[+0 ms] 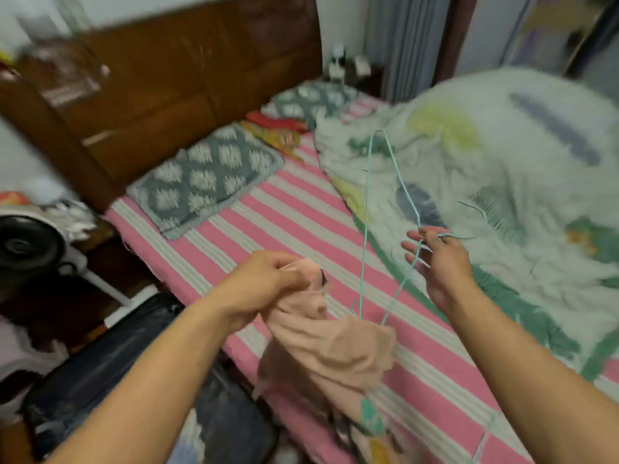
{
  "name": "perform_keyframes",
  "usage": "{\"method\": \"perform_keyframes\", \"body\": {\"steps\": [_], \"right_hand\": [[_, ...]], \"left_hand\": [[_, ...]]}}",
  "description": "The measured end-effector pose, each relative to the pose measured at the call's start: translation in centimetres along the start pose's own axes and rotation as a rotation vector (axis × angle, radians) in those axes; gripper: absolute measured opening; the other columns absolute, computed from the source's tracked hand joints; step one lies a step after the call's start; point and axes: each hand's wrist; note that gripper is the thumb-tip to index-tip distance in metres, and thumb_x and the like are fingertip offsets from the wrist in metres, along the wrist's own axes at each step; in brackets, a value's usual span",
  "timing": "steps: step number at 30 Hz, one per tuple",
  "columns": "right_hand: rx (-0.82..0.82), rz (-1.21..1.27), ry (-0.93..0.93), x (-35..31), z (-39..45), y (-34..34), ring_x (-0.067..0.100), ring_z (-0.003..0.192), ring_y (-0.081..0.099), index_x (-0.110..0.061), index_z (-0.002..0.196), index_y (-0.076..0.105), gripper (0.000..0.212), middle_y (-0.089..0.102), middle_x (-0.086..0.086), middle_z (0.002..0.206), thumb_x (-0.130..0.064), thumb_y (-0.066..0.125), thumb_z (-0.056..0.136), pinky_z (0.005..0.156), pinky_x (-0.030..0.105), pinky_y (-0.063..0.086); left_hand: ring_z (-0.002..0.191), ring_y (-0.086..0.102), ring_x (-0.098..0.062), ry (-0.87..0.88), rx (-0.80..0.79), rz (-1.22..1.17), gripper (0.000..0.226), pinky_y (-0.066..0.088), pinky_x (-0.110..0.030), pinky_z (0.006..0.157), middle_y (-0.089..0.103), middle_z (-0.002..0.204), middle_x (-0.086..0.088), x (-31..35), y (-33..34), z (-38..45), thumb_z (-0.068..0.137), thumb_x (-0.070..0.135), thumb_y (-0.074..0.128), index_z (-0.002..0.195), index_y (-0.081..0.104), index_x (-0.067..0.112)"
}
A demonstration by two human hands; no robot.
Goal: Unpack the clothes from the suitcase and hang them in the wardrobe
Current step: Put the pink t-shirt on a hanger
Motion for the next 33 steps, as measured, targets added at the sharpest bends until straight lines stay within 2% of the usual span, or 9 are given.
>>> {"method": "perform_keyframes", "body": {"steps": [4,8,10,12,14,16,19,28,33], "right_hand": [[-0.077,-0.052,-0.258,-10.6,-3.8,0.6,0.013,0.067,0.055,-0.018,0.092,0.057,0.022,0.067,0.006,0.094,-0.013,0.041,0.106,0.058,0.023,0.042],[-0.033,-0.301,-0.529,-16.6,-7.8,-0.3,0.001,0.053,0.045,-0.020,0.103,0.057,0.014,0.071,-0.003,0.083,-0.020,0.043,0.105,0.052,0.018,0.037],[-0.042,-0.458,-0.627,-17.3,-10.0,-0.9,0.001,0.047,0.047,-0.016,0.098,0.060,0.014,0.070,-0.005,0.078,-0.020,0.048,0.103,0.045,0.015,0.033],[-0.060,-0.617,-0.677,-16.6,-12.3,-1.2,0.002,0.056,0.053,-0.017,0.084,0.063,0.021,0.069,-0.008,0.074,-0.021,0.052,0.101,0.051,0.017,0.037],[-0.030,-0.740,-0.718,-15.1,-14.2,-1.7,0.016,0.072,0.060,-0.017,0.075,0.062,0.027,0.067,-0.005,0.073,-0.024,0.053,0.099,0.066,0.033,0.044],[0.057,-0.815,-0.755,-13.4,-16.1,-2.6,0.031,0.072,0.057,-0.013,0.073,0.056,0.028,0.064,0.004,0.071,-0.025,0.054,0.099,0.063,0.041,0.041],[0.139,-0.922,-0.856,-11.6,-18.3,-4.4,0.038,0.066,0.057,-0.016,0.074,0.053,0.025,0.061,0.015,0.068,-0.022,0.059,0.097,0.057,0.036,0.030],[0.143,-1.032,-0.946,-9.9,-21.0,-3.6,0.036,0.062,0.057,-0.018,0.082,0.054,0.016,0.063,0.010,0.067,-0.023,0.059,0.096,0.054,0.034,0.029],[0.205,-1.034,-0.910,-10.6,-21.4,-3.8,0.035,0.058,0.054,-0.014,0.085,0.057,0.016,0.063,0.011,0.065,-0.024,0.056,0.097,0.055,0.035,0.030]], "left_hand": [[0.086,0.072,-0.010,0.179,-0.092,0.742,0.014,0.058,-0.033,0.080,0.078,0.086,0.010,10.3,-2.7,-4.2,0.085,0.015,0.073,0.095,0.080,0.022],[0.093,0.070,-0.025,0.258,0.285,1.188,0.018,0.058,-0.039,0.079,0.075,0.092,-0.002,14.2,-4.4,-4.5,0.080,0.017,0.066,0.094,0.076,0.024],[0.090,0.067,-0.036,0.235,0.498,1.176,0.007,0.056,-0.042,0.075,0.069,0.087,-0.011,13.4,-4.7,-3.9,0.081,0.020,0.061,0.082,0.067,0.017],[0.085,0.063,-0.037,0.140,0.542,1.094,0.012,0.051,-0.038,0.070,0.065,0.083,-0.012,11.4,-4.7,-3.2,0.085,0.023,0.060,0.076,0.063,0.015],[0.083,0.061,-0.034,0.036,0.484,0.947,0.019,0.048,-0.036,0.069,0.066,0.082,-0.014,8.9,-4.6,-2.6,0.090,0.023,0.062,0.076,0.067,0.012],[0.078,0.061,-0.030,-0.041,0.452,0.832,0.015,0.048,-0.034,0.067,0.067,0.079,-0.012,6.4,-4.2,-2.2,0.089,0.018,0.063,0.079,0.071,0.010],[0.068,0.051,-0.025,-0.085,0.410,0.801,0.015,0.037,-0.030,0.057,0.052,0.070,-0.009,4.4,-3.1,-1.9,0.084,0.004,0.059,0.072,0.057,0.012],[0.090,0.064,-0.032,0.030,0.323,0.945,0.021,0.054,-0.038,0.076,0.070,0.093,-0.013,6.1,-0.9,-1.8,0.088,0.005,0.051,0.089,0.070,0.013],[0.079,0.058,-0.028,0.015,0.238,0.905,0.013,0.043,-0.032,0.064,0.064,0.084,-0.011,6.6,-0.8,-2.6,0.090,0.001,0.055,0.089,0.064,0.009]]}}
Point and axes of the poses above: each hand's wrist, its own z-axis towards the middle knuckle, its own y-axis out of the palm, x = y × z
